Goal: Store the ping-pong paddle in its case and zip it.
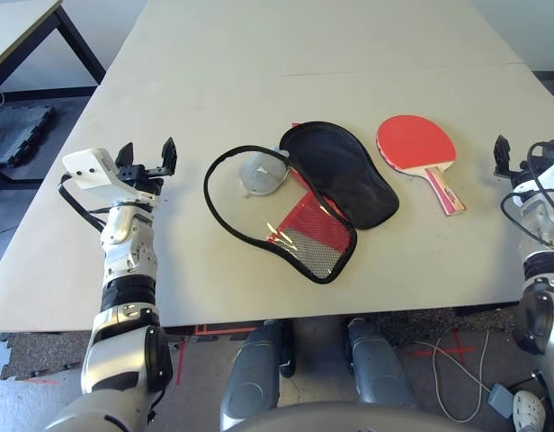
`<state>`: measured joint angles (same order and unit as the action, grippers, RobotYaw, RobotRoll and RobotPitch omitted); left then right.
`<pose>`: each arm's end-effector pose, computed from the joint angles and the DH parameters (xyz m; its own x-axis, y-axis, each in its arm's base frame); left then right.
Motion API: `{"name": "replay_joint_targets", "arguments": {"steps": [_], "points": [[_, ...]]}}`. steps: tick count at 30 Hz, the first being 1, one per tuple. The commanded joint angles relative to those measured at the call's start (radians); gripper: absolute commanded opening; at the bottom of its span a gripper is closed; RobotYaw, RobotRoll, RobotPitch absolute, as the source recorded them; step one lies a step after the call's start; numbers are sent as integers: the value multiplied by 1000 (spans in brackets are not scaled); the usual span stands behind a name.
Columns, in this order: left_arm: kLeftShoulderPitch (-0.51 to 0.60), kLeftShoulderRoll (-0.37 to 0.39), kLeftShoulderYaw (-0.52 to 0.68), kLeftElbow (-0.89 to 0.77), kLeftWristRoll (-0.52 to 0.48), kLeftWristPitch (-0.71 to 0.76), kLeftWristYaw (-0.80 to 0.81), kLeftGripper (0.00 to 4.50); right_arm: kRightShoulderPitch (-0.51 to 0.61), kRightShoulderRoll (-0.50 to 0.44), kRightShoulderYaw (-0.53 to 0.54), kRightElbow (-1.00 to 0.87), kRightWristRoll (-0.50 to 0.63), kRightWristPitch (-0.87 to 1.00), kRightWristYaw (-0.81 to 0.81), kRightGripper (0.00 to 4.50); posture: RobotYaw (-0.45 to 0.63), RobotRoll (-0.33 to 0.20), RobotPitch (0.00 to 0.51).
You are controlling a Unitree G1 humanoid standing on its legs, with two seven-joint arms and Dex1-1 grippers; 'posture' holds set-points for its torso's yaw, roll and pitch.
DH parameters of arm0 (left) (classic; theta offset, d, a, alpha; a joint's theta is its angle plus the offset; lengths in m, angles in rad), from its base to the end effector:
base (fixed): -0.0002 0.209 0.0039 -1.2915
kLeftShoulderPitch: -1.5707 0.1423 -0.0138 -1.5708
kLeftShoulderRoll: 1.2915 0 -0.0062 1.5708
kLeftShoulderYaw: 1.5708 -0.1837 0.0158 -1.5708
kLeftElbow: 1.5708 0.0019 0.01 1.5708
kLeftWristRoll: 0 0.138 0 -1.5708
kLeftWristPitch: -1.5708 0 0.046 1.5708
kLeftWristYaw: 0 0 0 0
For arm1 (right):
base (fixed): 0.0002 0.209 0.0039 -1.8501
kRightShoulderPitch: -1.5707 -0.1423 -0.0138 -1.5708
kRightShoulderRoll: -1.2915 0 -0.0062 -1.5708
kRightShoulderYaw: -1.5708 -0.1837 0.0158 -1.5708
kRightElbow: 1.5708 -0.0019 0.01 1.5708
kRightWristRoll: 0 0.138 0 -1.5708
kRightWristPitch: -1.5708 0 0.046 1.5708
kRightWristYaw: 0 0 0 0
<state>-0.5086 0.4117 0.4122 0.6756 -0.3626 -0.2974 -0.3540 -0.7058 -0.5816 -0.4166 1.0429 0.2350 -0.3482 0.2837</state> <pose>0.2736 0.2990 0.0979 0.9463 0.1236 0.2986 -0.0983 0.9903 -0.0984 0.2871 -0.3343 0.1194 0.9437 -0.2611 0.2030 0.2694 0.9629 -0.0137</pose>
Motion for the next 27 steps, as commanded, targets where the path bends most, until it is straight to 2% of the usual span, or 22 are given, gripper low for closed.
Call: {"name": "replay_joint_targets", "arguments": {"steps": [1, 8, 15, 20, 23, 27], "points": [[14, -4, 7, -1, -2, 5, 4, 4475, -1, 7, 7, 16, -1, 0, 3, 4500, -50, 0, 214], [20, 7, 15, -18, -4, 7, 13, 4475, -10, 10, 11, 22, -6, 4, 6, 4500, -33, 0, 226], [8, 77, 53, -148, -28, 67, 50, 4475, -43, 29, 23, 61, -16, 4, 13, 4500, 39, 0, 232], [-21, 131, 24, -359, -76, 235, 26, 4475, -75, 28, 29, 94, -24, 2, 13, 4500, 55, 0, 237], [-28, 137, -3, -469, -109, 341, 8, 4475, -78, 32, 32, 99, -24, -3, 12, 4500, 58, 0, 237], [-16, 166, -132, -692, -205, 568, -133, 4475, -73, 42, 32, 97, -17, -8, 14, 4500, 55, 0, 229]]}}
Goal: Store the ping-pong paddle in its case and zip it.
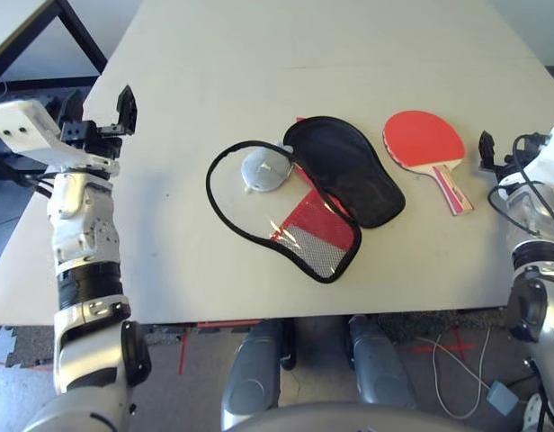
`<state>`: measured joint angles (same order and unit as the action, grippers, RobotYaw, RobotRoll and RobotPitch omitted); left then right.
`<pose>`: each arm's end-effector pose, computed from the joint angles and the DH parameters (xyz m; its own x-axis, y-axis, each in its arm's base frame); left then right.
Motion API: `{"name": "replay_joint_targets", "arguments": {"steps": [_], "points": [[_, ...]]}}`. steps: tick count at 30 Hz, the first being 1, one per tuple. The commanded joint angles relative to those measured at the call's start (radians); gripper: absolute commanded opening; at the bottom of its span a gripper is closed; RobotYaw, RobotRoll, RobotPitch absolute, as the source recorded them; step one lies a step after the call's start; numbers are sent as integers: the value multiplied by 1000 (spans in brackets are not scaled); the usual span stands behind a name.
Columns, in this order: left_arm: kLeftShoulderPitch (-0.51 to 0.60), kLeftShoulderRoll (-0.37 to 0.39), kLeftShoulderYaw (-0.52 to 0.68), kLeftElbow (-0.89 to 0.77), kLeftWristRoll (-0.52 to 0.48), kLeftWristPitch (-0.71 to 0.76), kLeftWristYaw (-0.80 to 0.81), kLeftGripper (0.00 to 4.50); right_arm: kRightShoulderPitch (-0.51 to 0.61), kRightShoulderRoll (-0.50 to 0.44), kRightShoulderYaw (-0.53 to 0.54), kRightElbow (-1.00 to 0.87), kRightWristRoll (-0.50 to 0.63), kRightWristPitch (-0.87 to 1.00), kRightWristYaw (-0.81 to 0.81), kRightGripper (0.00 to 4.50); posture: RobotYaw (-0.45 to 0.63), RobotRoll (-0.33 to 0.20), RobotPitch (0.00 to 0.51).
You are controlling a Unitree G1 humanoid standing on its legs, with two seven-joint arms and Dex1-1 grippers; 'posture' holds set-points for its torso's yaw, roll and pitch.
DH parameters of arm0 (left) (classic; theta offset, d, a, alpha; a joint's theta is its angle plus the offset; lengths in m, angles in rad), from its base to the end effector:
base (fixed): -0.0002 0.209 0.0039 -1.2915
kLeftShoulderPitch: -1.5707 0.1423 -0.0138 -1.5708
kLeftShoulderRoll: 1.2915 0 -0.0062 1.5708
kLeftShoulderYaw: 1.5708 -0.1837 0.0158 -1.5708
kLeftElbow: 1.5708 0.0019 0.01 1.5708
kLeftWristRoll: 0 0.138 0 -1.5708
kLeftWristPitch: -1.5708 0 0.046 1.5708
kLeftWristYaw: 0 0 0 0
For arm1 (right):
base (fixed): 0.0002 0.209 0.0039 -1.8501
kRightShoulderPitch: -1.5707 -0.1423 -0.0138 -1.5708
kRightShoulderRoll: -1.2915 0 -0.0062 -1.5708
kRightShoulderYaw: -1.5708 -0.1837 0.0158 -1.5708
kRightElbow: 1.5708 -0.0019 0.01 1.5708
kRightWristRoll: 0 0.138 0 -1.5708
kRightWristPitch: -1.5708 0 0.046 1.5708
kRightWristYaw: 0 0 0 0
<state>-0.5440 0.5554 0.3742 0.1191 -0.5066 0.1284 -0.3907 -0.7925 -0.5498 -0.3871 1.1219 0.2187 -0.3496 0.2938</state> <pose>0.2667 0.2880 0.2077 0.8729 -0.1522 0.4635 0.1527 0.9876 0.0366 0.3042 -0.3171 0.1234 0.9605 -0.2074 0.1856 0.2099 0.9777 0.0067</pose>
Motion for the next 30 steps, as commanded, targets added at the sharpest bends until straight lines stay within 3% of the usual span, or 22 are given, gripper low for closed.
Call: {"name": "replay_joint_targets", "arguments": {"steps": [1, 7, 14, 19, 22, 26, 30], "points": [[27, 29, -122, -179, -80, 184, -127, 4475, 15, 11, 2, 16, 1, -7, 6, 4500, 53, 0, 228], [74, 48, -258, -384, -166, 376, -254, 4475, 16, 2, 0, -3, 8, 8, 25, 4500, 26, 0, 220], [84, 20, -347, -433, -180, 449, -328, 4475, 26, -16, 10, -120, 36, 139, 107, 4500, -2, 0, 216], [79, -12, -381, -421, -152, 441, -340, 4475, 76, -43, 10, -358, 81, 392, 142, 4500, -33, 0, 218], [74, -27, -396, -406, -135, 432, -352, 4475, 116, -69, 29, -571, 72, 638, 64, 4500, -52, 0, 221], [65, -49, -414, -380, -112, 414, -367, 4475, 164, -124, 134, -824, 41, 989, 57, 4500, -71, 0, 226], [59, -71, -421, -364, -89, 404, -378, 4475, 131, -170, 225, -964, 53, 1313, 76, 4500, -77, 0, 231]]}}
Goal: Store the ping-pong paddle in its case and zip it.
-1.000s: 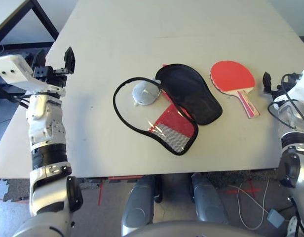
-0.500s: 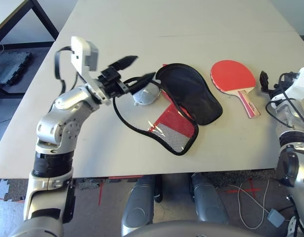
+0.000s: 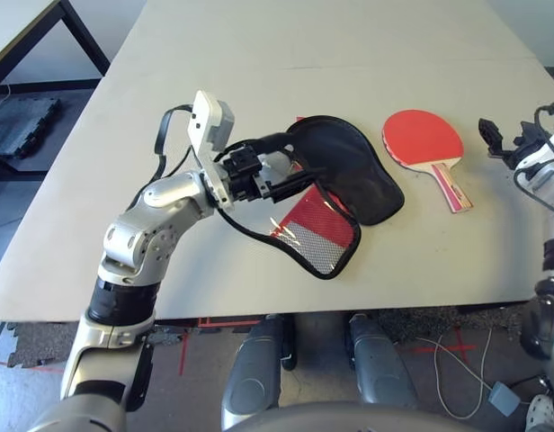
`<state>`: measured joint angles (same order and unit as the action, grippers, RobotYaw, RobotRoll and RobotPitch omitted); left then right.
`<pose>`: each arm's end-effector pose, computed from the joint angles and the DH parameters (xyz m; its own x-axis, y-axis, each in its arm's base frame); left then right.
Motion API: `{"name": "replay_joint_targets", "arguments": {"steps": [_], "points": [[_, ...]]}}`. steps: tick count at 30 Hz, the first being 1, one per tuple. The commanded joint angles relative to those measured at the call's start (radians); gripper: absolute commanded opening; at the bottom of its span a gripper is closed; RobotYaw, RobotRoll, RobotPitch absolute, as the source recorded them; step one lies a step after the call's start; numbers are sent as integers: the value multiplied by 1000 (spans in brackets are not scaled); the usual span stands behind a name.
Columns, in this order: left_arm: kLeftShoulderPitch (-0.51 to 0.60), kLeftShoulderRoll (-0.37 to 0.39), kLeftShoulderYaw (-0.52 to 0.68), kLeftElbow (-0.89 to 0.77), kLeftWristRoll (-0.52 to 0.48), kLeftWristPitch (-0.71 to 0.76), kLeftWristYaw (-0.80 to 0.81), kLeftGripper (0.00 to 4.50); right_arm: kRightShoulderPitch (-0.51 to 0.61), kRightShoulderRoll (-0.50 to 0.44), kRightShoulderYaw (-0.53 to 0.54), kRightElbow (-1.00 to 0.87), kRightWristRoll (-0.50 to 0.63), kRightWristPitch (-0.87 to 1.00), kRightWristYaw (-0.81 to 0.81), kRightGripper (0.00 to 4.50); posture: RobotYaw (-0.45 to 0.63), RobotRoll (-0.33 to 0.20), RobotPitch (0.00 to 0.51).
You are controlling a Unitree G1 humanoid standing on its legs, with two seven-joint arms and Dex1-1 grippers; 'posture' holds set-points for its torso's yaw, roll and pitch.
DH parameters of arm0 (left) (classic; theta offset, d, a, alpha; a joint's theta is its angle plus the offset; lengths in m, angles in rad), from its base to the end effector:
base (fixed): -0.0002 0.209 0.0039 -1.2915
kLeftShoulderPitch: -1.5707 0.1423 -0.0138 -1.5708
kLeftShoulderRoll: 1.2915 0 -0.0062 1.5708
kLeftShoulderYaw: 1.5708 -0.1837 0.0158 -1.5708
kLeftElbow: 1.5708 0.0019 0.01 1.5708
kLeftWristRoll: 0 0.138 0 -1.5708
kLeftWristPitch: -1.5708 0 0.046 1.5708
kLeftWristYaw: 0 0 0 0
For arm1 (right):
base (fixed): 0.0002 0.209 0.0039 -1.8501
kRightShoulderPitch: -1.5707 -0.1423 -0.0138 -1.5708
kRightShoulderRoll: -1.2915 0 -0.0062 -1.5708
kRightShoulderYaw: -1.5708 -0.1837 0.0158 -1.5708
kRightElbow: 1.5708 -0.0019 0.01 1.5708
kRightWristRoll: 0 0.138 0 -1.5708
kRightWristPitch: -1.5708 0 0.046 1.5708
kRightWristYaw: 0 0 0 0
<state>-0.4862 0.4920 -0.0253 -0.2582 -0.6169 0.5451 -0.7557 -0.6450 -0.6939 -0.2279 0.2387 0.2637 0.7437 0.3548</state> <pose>0.2595 0.1793 0.1901 0.4605 -0.8836 0.0847 0.8796 0.4670 0.0906 0.2836 -0.2977 0.2022 0.9736 0.0005 -0.2284 -0.0332 0.9897 -0.1391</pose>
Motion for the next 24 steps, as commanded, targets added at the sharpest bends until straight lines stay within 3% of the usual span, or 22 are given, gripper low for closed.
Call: {"name": "replay_joint_targets", "arguments": {"steps": [1, 6, 10, 15, 24], "points": [[0, -12, -23, 15, 25, -15, -14, 4475, -30, -32, 81, -104, 12, 282, 19, 4500, -77, 0, 231], [0, -34, -31, 19, 42, -23, -16, 4475, -115, -44, 178, -187, 18, 546, 36, 4500, -77, 0, 233], [-1, -47, -34, 19, 53, -26, -17, 4475, -159, -24, 223, -208, 20, 623, 46, 4500, -72, 0, 233], [-1, -58, -36, 17, 60, -31, -14, 4475, -162, -11, 277, -160, -7, 638, 43, 4500, -65, 0, 234], [1, -74, -32, 7, 64, -29, -6, 4475, -169, 34, 282, -62, -24, 614, 44, 4500, -46, 0, 231]]}}
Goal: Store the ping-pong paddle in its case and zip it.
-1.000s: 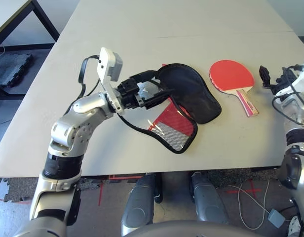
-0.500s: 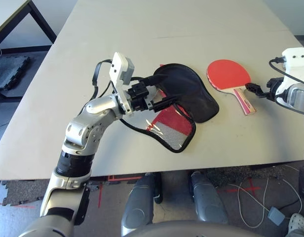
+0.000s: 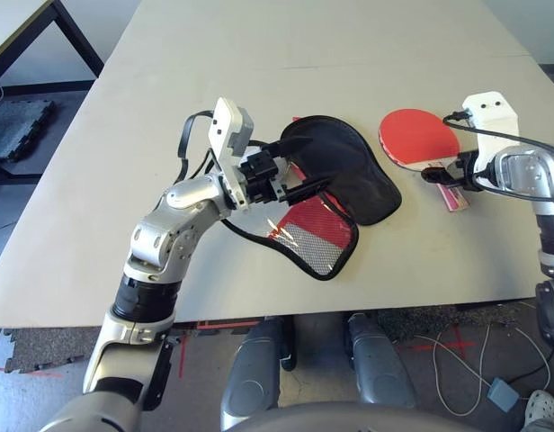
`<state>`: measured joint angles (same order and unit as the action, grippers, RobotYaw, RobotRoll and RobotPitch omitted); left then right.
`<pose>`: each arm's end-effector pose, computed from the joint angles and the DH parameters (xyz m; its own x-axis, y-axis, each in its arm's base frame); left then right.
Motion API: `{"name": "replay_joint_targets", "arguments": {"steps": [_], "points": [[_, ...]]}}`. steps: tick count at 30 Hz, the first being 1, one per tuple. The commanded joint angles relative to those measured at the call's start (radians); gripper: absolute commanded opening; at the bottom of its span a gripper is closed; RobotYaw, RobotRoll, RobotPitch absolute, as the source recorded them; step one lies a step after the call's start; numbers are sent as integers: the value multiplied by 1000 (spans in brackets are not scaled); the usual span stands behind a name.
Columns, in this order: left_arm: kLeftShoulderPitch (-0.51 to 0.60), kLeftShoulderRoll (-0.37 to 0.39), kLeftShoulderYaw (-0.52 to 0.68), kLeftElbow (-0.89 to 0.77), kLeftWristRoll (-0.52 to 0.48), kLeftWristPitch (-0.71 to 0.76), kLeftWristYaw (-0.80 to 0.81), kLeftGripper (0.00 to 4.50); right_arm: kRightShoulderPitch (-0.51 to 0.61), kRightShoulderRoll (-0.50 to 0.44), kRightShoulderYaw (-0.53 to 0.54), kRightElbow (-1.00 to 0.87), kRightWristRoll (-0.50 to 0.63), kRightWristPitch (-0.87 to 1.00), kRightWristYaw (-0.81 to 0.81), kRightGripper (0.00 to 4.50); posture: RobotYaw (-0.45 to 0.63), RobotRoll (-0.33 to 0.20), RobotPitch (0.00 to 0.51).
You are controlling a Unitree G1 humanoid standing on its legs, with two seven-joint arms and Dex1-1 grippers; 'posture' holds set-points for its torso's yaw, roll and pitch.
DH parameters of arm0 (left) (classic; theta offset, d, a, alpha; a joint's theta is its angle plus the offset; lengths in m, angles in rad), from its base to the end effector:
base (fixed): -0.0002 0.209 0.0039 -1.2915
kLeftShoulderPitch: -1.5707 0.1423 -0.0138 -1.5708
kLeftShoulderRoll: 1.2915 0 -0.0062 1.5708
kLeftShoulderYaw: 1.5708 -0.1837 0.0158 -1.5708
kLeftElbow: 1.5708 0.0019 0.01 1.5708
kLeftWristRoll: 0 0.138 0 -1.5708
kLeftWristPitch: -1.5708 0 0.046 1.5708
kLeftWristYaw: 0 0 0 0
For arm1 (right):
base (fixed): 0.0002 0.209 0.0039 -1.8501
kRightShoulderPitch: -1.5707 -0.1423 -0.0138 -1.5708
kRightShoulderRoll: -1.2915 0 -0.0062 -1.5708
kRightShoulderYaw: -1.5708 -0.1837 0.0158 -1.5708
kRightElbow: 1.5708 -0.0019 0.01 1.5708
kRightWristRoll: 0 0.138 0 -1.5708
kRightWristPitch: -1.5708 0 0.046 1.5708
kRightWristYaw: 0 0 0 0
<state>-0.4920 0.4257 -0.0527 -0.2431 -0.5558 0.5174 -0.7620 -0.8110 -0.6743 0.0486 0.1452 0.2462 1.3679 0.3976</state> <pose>0.2623 0.1662 0.1842 0.4457 -0.8896 0.0998 0.8852 0.4546 0.0991 0.2950 -0.2411 0.2101 0.7310 0.0594 -0.6798 -0.1975 0.9720 -0.1274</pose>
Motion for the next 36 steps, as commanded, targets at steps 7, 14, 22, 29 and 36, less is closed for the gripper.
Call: {"name": "replay_joint_targets", "arguments": {"steps": [7, 14, 22, 29, 36], "points": [[1, -20, -5, -14, 4, 3, 6, 4500, -20, 44, 7, 107, -26, -43, 5, 3420, -42, 0, 232], [3, -20, -4, -14, 6, 0, 5, 4500, -21, 45, -6, 123, -38, -57, -3, 1354, -43, 0, 233], [-2, -23, -8, 0, 12, -7, -2, 4500, -5, 47, -26, 27, -62, -98, -35, 1245, -50, 0, 232], [0, -27, -13, 5, 14, -10, -4, 4500, -21, 86, -58, -104, -81, -157, -92, 1234, -52, 0, 230], [0, -28, -13, 5, 17, -13, -3, 4500, -60, 174, 2, -250, -84, -132, -125, 1228, -41, 0, 232]]}}
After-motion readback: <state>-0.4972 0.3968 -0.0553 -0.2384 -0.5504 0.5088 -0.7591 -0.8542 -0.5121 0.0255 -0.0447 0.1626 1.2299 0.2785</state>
